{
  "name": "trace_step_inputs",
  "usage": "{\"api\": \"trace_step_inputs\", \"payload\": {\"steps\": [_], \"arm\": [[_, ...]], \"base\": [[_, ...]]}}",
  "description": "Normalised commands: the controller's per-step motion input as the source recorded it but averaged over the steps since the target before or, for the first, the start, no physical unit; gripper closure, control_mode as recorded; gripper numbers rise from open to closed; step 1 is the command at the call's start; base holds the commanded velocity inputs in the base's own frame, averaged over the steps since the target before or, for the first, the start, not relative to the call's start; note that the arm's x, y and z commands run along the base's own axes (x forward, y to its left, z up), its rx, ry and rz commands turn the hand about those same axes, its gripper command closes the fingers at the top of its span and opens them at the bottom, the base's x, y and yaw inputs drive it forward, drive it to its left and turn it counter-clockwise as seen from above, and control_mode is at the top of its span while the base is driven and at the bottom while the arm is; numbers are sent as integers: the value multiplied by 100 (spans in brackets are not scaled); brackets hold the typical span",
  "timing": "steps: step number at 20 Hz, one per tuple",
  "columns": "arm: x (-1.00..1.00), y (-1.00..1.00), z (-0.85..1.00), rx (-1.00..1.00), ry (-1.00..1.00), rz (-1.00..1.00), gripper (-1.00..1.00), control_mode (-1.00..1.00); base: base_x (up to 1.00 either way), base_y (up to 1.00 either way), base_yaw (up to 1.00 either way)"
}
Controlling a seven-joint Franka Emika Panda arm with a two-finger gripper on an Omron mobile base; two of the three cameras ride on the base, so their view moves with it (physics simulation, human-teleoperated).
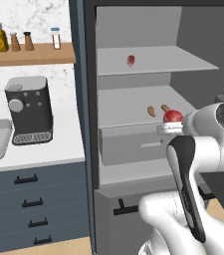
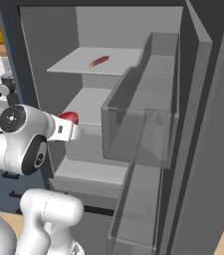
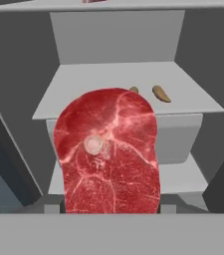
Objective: Place one sweet potato and one steak in each tupperware on the nearby counter, to pack two identical lunches.
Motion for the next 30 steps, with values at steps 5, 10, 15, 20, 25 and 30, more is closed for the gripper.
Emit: {"api": "trace_step_inputs", "payload": {"steps": [5, 10, 15, 20, 25, 30], "arm": [[-16, 0, -1, 0, 0, 0, 100, -100], [-14, 0, -10, 0, 1, 0, 100, -100], [-32, 0, -16, 0, 0, 0, 100, 100], [0, 0, 0, 0, 0, 0, 100, 100], [0, 0, 0, 0, 0, 0, 100, 100], [0, 0, 0, 0, 0, 0, 100, 100]], "base": [[0, 0, 0], [0, 0, 0], [-13, 1, 0], [-57, 57, 0], [-9, 100, 0], [3, 100, 0]]}}
